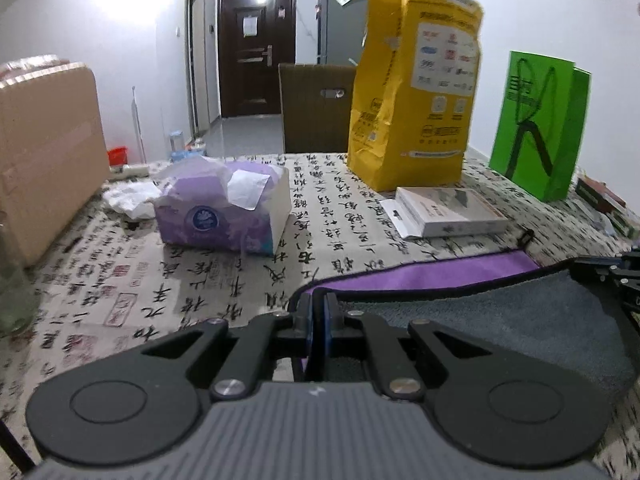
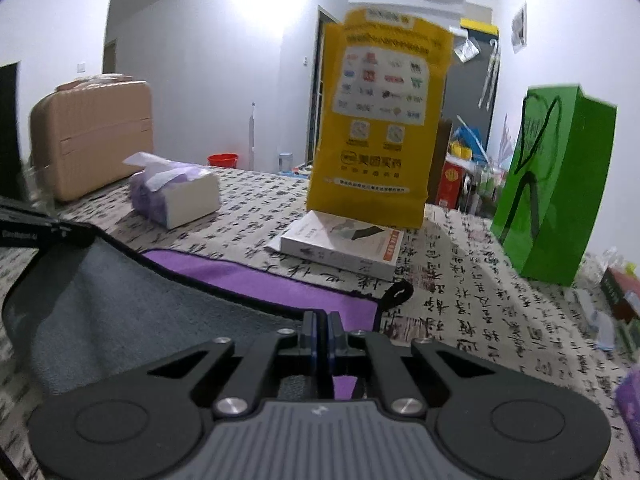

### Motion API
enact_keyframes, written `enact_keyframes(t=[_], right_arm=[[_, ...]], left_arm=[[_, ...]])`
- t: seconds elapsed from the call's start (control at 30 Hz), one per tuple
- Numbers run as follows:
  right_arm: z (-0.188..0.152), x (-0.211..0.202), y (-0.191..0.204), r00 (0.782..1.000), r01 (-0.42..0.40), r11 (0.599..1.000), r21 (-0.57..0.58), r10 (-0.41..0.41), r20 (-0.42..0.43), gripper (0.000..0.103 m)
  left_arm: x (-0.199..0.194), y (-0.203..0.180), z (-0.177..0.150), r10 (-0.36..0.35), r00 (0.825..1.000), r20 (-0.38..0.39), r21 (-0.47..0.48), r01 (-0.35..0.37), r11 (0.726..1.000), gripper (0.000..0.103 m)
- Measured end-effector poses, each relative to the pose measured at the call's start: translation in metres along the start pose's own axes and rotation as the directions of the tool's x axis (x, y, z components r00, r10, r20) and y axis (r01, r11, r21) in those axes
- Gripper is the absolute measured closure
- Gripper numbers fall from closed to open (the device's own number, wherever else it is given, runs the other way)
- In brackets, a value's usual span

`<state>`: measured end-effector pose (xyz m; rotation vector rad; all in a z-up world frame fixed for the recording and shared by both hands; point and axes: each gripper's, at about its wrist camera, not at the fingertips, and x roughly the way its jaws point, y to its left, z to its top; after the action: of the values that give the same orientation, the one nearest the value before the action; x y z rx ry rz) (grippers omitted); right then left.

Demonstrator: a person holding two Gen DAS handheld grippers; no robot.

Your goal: Fold towel

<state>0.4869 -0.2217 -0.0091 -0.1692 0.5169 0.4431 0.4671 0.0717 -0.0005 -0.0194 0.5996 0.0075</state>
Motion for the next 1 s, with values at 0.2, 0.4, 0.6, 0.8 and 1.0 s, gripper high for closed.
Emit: enact_keyframes(t=[0.2, 0.4, 0.6, 0.8, 1.0], right_arm=[[0.013, 0.048, -0.019, 0.999, -0.001, 0.999, 0.034, 0.002, -0.040, 0.098], [0.018, 0.072, -0.022, 0.998, 0.007, 1.000, 0.030, -0.005, -0.058, 0.098], [0.018, 0.084, -0.026, 0.997, 0.012, 0.999, 0.043, -0.009, -0.079, 0.098], [0.018, 0.093, -0.029, 0.993, 0.036, 0.998, 0.046, -0.030, -0.114, 0.095], [0.021, 0.087, -0.032, 0.992, 0.056, 0.997, 0.057, -0.050, -0.112, 0.088]], left_arm=[[0.042, 0.012, 0.010, -0.024, 0.998, -0.064, -0.047, 0.021, 0.999, 0.097], [0.067, 0.022, 0.015, -0.045, 0.995, -0.091, -0.066, 0.039, 0.997, 0.097], [0.078, 0.026, 0.022, -0.070, 0.993, -0.098, -0.068, 0.063, 0.996, 0.097], [0.086, 0.022, 0.023, -0.062, 0.991, -0.117, -0.030, 0.059, 0.998, 0.095], [0.081, 0.024, 0.021, -0.023, 0.993, -0.117, -0.014, 0.022, 1.000, 0.059]])
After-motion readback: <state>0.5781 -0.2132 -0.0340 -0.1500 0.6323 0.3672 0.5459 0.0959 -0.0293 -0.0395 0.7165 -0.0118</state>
